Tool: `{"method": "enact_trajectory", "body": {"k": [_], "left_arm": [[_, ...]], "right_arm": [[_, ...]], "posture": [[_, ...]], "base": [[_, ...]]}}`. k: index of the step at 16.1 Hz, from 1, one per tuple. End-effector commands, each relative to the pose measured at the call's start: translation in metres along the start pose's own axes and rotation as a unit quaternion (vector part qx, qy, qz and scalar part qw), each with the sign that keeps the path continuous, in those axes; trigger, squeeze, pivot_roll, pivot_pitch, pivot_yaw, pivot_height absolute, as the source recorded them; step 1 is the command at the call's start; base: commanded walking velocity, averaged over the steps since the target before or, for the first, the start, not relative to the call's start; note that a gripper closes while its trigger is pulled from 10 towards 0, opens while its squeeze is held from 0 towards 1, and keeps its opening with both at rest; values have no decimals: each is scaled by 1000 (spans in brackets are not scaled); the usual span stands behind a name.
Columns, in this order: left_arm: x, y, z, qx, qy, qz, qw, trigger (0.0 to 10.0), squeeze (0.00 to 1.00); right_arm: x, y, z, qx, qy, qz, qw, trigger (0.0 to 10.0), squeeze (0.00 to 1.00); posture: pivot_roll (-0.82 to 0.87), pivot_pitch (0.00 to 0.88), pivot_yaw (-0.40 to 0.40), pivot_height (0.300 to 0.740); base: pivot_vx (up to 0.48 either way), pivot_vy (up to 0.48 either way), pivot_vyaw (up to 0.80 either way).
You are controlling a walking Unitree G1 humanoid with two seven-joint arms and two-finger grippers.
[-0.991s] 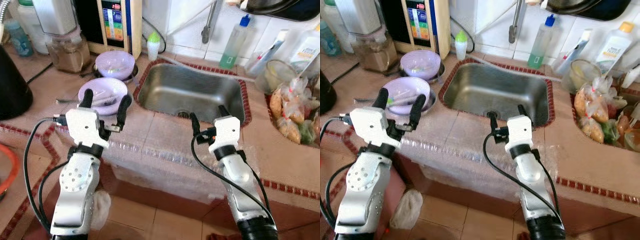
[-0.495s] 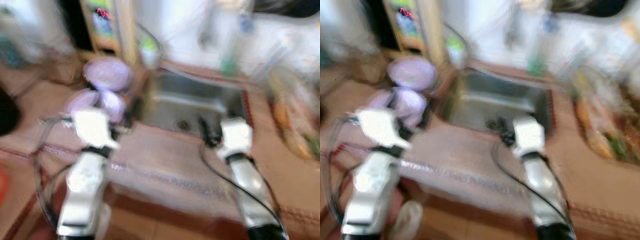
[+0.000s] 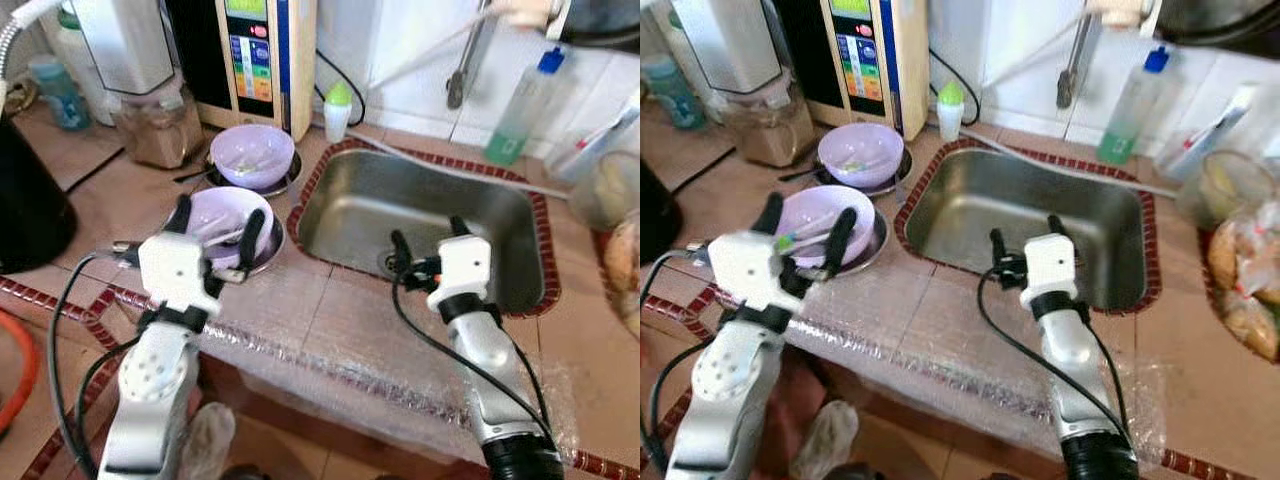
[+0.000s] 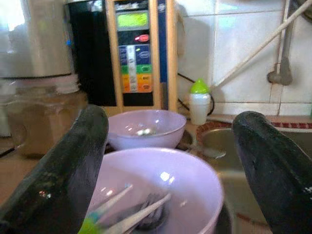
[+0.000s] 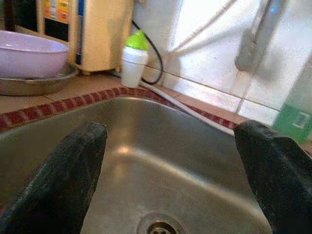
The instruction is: Kitchen organization
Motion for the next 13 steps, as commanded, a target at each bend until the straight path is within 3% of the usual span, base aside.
{"method": "enact_trajectory", "body": {"k": [1, 4, 7, 10, 13], "left_arm": [[10, -2, 0, 1, 1, -22, 1000, 10000, 0], [13, -11, 4, 15, -18, -25, 999, 10000, 0], [17, -10, 5, 12, -13, -32, 999, 10000, 0], [16, -11, 3, 4, -13, -23, 1000, 10000, 0], [8, -11, -2, -22, -24, 0, 999, 10000, 0]], "right_arm": [[-1, 1, 2, 7, 1, 4, 1000, 10000, 0], [-4, 2, 6, 23, 9, 7, 1000, 10000, 0], [-2, 4, 11, 44, 6, -4, 999, 10000, 0], [-1, 6, 13, 45, 4, -9, 999, 10000, 0], [-2, 6, 12, 35, 9, -4, 999, 10000, 0]], "posture": [[63, 0, -31, 740], [80, 0, -46, 740], [95, 0, -53, 740], [103, 0, -51, 740], [100, 0, -40, 740]], "base": [[0, 0, 0], [0, 0, 0], [0, 0, 0], [0, 0, 773], [0, 0, 0]]}}
Point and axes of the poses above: a point about 5 cm out from each wrist's last joint towards the gripper, its own y axis pointing out of the wrist towards the gripper, its own x axis along the axis of the wrist's last joint, z = x × y, the point moved 1 cm from there along y, pointing out of the wrist towards the gripper, and after that the axes turned 12 degrees about -y, right-handed, at the moved point
